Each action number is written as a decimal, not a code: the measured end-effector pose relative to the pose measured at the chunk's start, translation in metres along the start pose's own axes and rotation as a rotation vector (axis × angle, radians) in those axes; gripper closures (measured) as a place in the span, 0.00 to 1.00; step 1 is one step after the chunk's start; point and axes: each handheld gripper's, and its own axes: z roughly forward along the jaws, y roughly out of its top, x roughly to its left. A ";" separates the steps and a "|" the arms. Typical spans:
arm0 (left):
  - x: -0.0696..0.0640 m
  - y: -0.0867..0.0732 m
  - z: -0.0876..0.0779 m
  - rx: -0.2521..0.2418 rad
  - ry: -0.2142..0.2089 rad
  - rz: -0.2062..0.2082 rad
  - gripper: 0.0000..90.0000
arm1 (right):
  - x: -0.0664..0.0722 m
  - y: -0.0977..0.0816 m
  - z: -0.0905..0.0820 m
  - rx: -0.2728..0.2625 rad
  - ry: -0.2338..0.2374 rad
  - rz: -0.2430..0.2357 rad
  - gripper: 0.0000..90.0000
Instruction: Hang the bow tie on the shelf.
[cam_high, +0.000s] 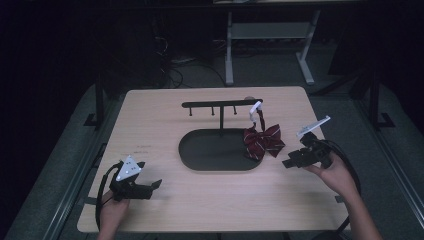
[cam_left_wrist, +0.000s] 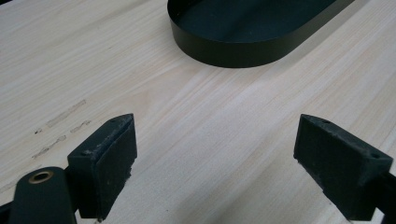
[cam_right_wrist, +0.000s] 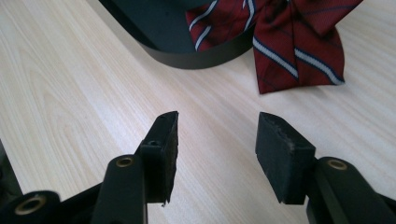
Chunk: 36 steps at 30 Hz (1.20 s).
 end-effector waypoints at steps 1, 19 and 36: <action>0.000 0.000 0.000 0.001 0.001 0.006 0.15 | 0.000 -0.002 0.000 -0.003 0.002 -0.005 0.54; 0.000 0.000 0.000 0.005 0.002 0.014 0.15 | 0.006 -0.030 0.009 -0.014 0.011 0.004 0.52; 0.000 0.001 0.001 0.004 -0.001 0.009 0.15 | 0.020 -0.060 0.011 -0.071 0.006 0.024 0.50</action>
